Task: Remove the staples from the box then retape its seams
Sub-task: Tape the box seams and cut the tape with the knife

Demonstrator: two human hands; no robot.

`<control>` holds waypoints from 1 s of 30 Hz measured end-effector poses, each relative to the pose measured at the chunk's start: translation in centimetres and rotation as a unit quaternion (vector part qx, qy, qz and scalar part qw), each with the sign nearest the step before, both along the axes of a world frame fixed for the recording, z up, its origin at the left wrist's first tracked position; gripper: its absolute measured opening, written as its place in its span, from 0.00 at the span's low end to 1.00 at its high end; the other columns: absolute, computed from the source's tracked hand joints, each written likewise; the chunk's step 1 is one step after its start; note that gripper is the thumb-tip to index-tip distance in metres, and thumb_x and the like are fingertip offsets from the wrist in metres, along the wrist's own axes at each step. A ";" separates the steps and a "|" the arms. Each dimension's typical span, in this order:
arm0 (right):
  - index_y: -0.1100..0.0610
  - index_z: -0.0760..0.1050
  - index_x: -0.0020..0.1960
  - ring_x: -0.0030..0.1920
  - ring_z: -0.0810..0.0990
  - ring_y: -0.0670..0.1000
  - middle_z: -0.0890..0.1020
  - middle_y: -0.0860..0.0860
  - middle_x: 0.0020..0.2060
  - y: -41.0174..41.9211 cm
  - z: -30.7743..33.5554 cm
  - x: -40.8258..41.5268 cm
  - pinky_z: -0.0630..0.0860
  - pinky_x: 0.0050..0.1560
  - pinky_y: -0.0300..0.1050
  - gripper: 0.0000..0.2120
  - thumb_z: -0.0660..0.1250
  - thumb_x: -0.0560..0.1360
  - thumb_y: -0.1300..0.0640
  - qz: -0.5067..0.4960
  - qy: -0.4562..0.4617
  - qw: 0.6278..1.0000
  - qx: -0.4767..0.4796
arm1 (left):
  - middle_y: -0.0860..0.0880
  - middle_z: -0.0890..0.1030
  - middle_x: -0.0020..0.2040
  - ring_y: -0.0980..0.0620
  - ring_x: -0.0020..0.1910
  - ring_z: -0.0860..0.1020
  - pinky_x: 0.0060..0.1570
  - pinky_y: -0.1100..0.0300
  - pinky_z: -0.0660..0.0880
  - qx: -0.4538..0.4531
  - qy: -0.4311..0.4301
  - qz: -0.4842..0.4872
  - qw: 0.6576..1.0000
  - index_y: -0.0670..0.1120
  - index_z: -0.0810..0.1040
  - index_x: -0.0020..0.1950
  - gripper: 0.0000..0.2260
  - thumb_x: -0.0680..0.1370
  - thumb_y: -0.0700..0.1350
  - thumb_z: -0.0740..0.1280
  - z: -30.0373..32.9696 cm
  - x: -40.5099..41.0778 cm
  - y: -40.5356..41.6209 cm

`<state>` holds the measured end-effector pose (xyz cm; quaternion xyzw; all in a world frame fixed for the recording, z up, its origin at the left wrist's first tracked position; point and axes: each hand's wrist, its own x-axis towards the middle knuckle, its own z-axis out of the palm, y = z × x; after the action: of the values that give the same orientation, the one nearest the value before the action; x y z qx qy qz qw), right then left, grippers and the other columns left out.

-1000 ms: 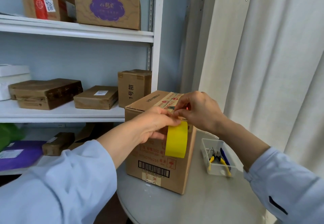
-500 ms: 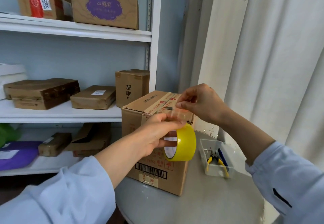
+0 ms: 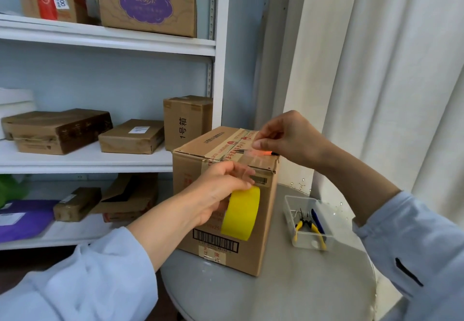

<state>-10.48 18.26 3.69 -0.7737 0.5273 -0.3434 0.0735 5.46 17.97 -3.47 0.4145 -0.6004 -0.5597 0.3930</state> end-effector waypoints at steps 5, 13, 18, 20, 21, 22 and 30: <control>0.56 0.82 0.42 0.49 0.82 0.50 0.84 0.52 0.46 -0.5 -1.0 -1.0 0.79 0.54 0.49 0.02 0.72 0.73 0.58 -0.014 -0.023 0.999 0.031 | 0.47 0.85 0.45 0.49 0.49 0.81 0.54 0.53 0.76 0.020 -0.018 0.002 1.000 0.47 0.81 0.47 0.03 0.74 0.42 0.71 -0.4 -0.6 0.2; 0.57 0.81 0.44 0.34 0.76 0.39 0.80 0.46 0.37 -1.3 -2.0 -2.3 0.68 0.31 0.28 0.02 0.71 0.74 0.59 -0.009 -0.020 0.996 0.091 | 0.48 0.83 0.36 0.59 0.30 0.80 0.29 0.71 0.74 0.022 -0.005 0.008 1.000 0.42 0.81 0.40 0.07 0.76 0.44 0.69 -0.2 -1.5 0.3; 0.64 0.80 0.49 0.41 0.77 0.47 0.82 0.50 0.41 -2.1 -2.0 -3.1 0.74 0.38 0.38 0.08 0.69 0.75 0.58 -0.009 -0.048 0.991 0.122 | 0.48 0.83 0.38 0.58 0.32 0.79 0.33 0.68 0.74 -0.004 -0.033 0.016 0.999 0.43 0.81 0.39 0.08 0.76 0.45 0.69 0.1 -1.9 -0.3; 0.65 0.80 0.50 0.41 0.76 0.47 0.81 0.50 0.40 -2.4 -1.8 -3.1 0.75 0.39 0.40 0.10 0.68 0.76 0.57 -0.011 -0.049 0.990 0.131 | 0.49 0.84 0.38 0.59 0.32 0.79 0.34 0.68 0.73 -0.009 -0.039 0.017 0.999 0.44 0.81 0.39 0.08 0.77 0.46 0.68 0.3 -1.9 -0.5; 0.65 0.80 0.50 0.42 0.76 0.47 0.80 0.50 0.40 -2.6 -1.7 -3.1 0.74 0.39 0.40 0.11 0.68 0.76 0.57 -0.010 -0.044 0.990 0.135 | 0.49 0.84 0.38 0.59 0.31 0.79 0.34 0.67 0.73 -0.009 -0.040 0.018 0.999 0.44 0.81 0.39 0.08 0.77 0.46 0.68 0.4 -2.0 -0.6; 0.64 0.80 0.49 0.42 0.76 0.48 0.81 0.51 0.41 -2.9 -1.7 -3.1 0.74 0.39 0.40 0.11 0.68 0.76 0.56 -0.008 -0.040 0.990 0.138 | 0.49 0.84 0.38 0.59 0.32 0.79 0.35 0.66 0.73 -0.009 -0.041 0.019 0.999 0.44 0.81 0.39 0.08 0.77 0.46 0.68 0.4 -2.0 -0.7; 0.62 0.80 0.47 0.41 0.78 0.47 0.82 0.54 0.44 -4.4 -2.9 -3.4 0.75 0.38 0.41 0.08 0.68 0.76 0.56 -0.007 -0.028 0.989 0.144 | 0.50 0.84 0.38 0.57 0.35 0.78 0.40 0.62 0.73 -0.009 -0.055 0.027 0.998 0.44 0.81 0.38 0.09 0.77 0.46 0.68 -0.2 -2.2 -1.2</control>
<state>-13.89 13.84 0.77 -0.7415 0.5744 -0.2859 0.1963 3.25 16.73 -3.72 0.4573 -0.6147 -0.5199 0.3778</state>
